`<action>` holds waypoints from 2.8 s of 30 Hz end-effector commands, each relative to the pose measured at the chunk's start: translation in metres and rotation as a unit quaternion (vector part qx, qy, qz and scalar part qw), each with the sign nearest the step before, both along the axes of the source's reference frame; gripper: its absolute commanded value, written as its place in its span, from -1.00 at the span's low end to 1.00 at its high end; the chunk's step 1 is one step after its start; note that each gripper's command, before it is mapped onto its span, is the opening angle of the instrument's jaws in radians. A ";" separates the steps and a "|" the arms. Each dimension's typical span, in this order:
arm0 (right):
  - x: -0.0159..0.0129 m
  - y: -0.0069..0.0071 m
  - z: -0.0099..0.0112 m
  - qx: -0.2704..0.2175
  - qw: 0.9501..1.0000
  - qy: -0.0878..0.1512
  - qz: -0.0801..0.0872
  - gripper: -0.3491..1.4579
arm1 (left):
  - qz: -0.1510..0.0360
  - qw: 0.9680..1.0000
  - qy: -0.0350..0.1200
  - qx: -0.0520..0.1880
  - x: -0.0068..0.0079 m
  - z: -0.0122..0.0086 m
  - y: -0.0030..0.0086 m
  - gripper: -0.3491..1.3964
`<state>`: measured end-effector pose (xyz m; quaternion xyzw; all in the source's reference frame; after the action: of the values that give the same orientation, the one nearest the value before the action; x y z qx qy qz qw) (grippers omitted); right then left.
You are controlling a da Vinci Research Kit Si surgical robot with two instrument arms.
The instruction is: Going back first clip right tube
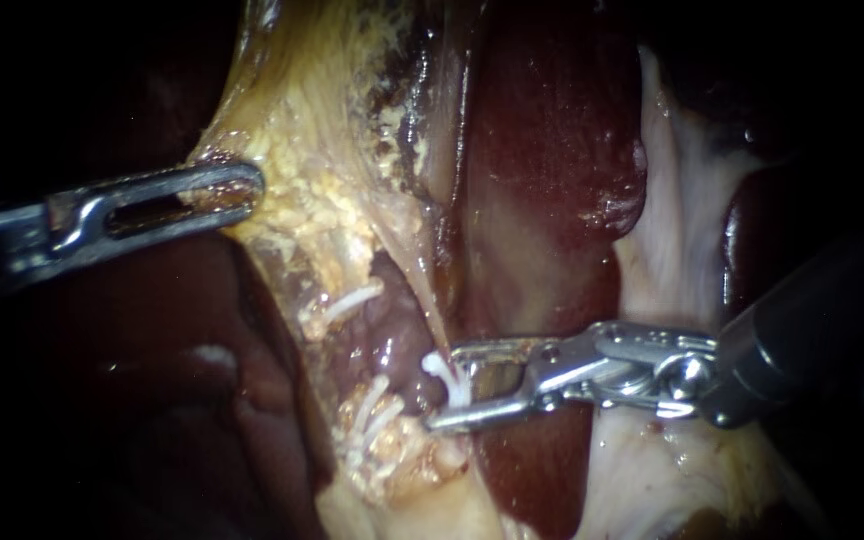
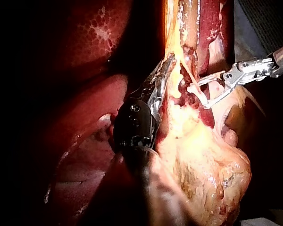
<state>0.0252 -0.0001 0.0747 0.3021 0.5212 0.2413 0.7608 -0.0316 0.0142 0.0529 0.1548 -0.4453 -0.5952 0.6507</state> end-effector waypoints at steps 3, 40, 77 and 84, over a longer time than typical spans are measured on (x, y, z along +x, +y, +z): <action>-0.0007 0.0004 -0.0005 0.002 1.000 0.005 0.003 0.05 | 0.000 1.000 0.000 0.000 0.0000 0.0000 0.0000 -1.00; 0.0092 -0.0042 0.0066 0.067 0.997 0.023 0.019 0.05 | -0.001 1.000 0.001 -0.001 -0.0002 0.0003 -0.0001 -1.00; -0.0034 0.0049 -0.0054 -0.131 0.988 0.080 0.002 0.05 | -0.001 1.000 0.001 -0.001 -0.0002 0.0002 -0.0002 -1.00; -0.0036 0.0049 -0.0063 -0.152 0.985 0.084 -0.004 0.05 | -0.001 1.000 0.001 -0.001 -0.0002 0.0003 -0.0002 -1.00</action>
<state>0.0215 0.0048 0.0683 0.2041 0.6133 0.1292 0.7520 -0.0318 0.0140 0.0531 0.1526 -0.4452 -0.5960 0.6507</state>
